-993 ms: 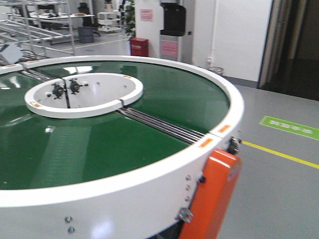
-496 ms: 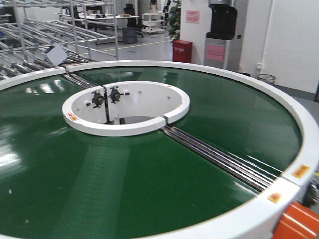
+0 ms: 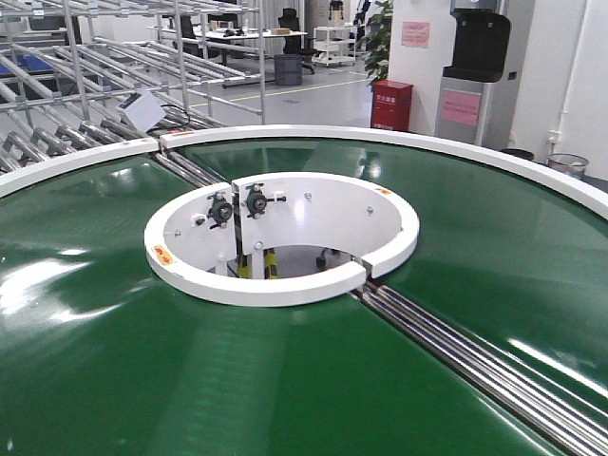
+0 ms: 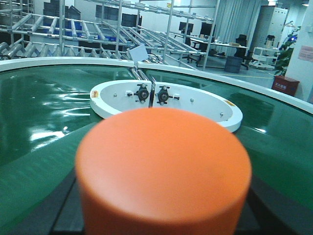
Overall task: Grab orange capacitor from left shelf to right conveyor
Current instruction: 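Drive up to the green conveyor belt and stop at its rim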
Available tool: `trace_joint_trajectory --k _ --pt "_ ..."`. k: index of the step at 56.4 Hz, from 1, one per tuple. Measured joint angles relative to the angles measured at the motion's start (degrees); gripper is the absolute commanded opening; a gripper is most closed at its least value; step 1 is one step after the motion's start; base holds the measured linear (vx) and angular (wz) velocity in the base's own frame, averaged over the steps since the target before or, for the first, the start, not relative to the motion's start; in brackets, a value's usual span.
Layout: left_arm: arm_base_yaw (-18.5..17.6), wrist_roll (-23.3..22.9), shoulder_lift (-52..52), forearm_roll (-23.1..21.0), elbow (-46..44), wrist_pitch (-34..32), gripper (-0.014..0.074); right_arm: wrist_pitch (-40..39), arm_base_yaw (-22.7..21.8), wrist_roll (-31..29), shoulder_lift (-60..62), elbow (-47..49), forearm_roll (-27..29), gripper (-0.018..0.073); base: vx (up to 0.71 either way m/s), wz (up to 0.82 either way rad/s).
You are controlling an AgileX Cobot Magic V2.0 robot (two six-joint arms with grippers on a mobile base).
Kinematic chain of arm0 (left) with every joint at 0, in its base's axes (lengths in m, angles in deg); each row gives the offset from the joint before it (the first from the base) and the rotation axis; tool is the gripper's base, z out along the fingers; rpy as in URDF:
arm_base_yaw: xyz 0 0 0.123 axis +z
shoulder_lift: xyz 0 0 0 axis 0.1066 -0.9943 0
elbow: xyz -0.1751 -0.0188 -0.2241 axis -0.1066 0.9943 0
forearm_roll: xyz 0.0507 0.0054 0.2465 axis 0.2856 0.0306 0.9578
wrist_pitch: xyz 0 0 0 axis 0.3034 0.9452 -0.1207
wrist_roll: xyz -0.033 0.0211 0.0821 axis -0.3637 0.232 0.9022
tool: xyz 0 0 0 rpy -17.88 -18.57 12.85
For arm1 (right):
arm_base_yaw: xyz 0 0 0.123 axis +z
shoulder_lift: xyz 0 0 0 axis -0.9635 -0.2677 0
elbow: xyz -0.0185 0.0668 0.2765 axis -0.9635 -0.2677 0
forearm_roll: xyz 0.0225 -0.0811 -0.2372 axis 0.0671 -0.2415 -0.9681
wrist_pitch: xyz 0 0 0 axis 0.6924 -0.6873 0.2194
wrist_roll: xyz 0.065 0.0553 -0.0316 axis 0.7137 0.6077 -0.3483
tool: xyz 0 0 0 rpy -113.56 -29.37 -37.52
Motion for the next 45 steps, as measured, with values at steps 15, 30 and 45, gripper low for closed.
trace_joint_trajectory --k 15,30,45 --pt "0.00 0.00 0.00 0.00 0.00 0.00 -0.0006 0.00 0.00 0.00 0.00 0.00 0.00 -0.0008 0.22 0.10" --pt "0.00 0.00 0.00 0.00 0.00 0.00 -0.0006 0.00 0.00 0.00 0.00 0.00 0.00 -0.0008 0.05 0.00" --pt "0.00 0.00 0.00 0.00 0.00 0.00 -0.0006 0.00 0.00 0.00 0.00 0.00 0.00 -0.0008 0.00 0.00"
